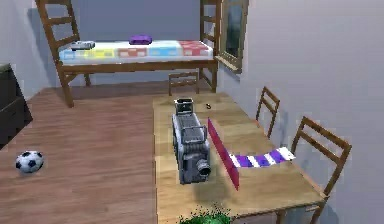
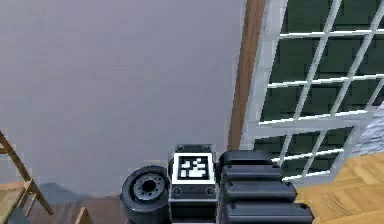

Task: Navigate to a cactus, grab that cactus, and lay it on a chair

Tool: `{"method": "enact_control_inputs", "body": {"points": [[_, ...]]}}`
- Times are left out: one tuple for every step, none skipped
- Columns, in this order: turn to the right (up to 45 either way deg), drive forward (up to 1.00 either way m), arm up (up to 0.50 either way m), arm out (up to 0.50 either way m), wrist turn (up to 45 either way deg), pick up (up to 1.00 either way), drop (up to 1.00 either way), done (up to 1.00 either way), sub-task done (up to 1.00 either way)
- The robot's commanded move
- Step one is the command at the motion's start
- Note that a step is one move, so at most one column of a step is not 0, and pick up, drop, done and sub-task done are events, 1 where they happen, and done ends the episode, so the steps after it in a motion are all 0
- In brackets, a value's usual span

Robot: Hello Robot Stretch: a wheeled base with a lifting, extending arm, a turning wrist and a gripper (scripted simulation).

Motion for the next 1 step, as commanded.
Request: {"method": "enact_control_inputs", "body": {"points": [[-24.0, 0.00, 0.00, 0.00, 0.0, 0.00, 0.00, 0.00, 0.00]]}}
